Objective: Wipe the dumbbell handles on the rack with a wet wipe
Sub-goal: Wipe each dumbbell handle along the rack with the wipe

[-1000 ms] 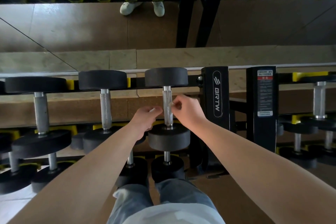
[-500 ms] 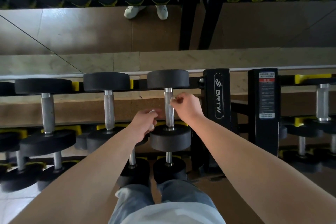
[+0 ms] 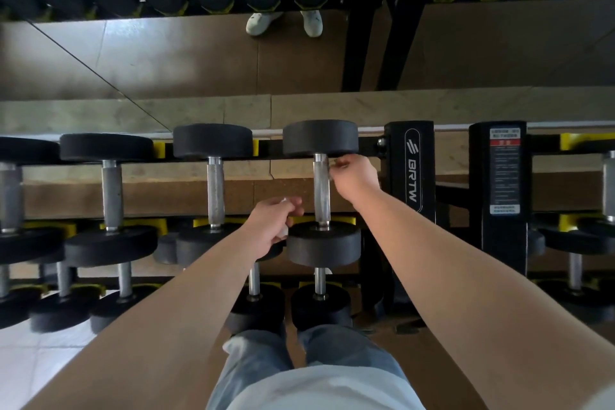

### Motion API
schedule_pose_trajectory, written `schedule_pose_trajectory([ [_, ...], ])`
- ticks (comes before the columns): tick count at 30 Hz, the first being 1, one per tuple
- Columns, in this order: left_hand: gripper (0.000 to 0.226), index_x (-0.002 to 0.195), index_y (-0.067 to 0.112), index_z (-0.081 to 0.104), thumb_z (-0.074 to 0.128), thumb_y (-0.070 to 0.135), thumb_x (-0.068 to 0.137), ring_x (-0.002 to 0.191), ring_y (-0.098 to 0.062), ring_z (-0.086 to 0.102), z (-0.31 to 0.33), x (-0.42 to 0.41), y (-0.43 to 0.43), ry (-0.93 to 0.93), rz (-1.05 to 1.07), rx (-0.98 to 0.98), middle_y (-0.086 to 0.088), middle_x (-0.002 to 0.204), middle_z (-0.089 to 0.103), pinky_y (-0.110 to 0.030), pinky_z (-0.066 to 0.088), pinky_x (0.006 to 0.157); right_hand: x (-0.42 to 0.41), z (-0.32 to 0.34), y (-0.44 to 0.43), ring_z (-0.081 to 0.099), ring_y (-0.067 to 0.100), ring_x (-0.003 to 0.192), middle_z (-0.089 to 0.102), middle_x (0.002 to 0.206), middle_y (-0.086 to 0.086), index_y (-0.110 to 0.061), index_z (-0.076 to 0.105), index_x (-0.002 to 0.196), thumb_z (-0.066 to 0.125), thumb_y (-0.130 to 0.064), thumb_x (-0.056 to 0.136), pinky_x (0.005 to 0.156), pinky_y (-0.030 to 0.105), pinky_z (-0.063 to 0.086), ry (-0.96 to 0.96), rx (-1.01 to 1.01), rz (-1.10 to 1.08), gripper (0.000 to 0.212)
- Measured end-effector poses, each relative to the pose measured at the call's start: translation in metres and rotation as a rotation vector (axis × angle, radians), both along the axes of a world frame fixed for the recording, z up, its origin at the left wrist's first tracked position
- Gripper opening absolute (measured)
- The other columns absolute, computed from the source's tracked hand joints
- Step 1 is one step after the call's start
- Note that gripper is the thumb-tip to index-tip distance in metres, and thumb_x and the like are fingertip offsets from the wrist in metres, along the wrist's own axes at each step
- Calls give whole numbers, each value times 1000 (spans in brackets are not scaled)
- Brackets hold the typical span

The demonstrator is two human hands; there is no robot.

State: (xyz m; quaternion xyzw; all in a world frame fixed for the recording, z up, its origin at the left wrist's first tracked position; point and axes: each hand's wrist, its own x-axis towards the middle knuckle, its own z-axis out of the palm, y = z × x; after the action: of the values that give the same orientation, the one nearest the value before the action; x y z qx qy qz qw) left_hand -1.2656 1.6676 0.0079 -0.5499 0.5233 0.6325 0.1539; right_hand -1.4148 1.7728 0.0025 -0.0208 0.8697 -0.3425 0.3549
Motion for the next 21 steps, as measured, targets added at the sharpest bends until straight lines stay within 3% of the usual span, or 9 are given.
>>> schedule_pose_trajectory([
  [2,17,112,24,70,55,24,104,79,-13,57,4,-1,0,13,34,14,0,107,75,-29,47,71,-3,2,2,68,21,88,70,99,3,-16,72,106,62,-28,99,80,36,59,-28,44,159,17],
  [6,21,113,22,72,53,27,104,79,-15,60,15,0,2,89,79,67,-3,107,77,-32,49,74,6,9,28,68,16,82,72,90,2,-14,74,94,68,-34,94,66,28,53,-175,201,472,21],
  [9,20,111,25,75,56,29,103,89,-17,65,25,4,7,164,98,105,-3,116,73,-38,53,86,16,16,39,64,19,80,68,86,3,-9,67,88,55,-31,94,71,32,51,-174,70,258,26],
  [12,23,114,25,76,56,29,103,101,-21,64,37,12,12,229,134,155,-5,126,62,-42,53,94,30,28,44,48,20,70,53,72,4,-14,57,84,38,-26,98,70,38,45,-275,-77,139,27],
  [16,31,125,20,71,48,26,106,114,-24,61,48,27,19,322,184,272,-9,133,57,-44,49,101,51,44,48,31,15,50,40,56,0,-11,60,85,45,-27,101,54,32,38,-394,-248,23,27],
  [18,34,130,18,66,41,16,106,112,-25,61,53,36,22,347,197,297,-12,131,60,-45,47,102,61,52,50,36,14,48,45,58,3,-9,64,88,54,-24,100,51,30,43,-423,-308,-13,22],
  [21,43,131,16,62,35,2,102,109,-26,61,58,49,21,360,189,297,-14,128,62,-47,45,103,74,59,49,55,20,59,55,74,13,-4,58,82,53,-1,94,60,35,56,-459,-426,-74,13],
])
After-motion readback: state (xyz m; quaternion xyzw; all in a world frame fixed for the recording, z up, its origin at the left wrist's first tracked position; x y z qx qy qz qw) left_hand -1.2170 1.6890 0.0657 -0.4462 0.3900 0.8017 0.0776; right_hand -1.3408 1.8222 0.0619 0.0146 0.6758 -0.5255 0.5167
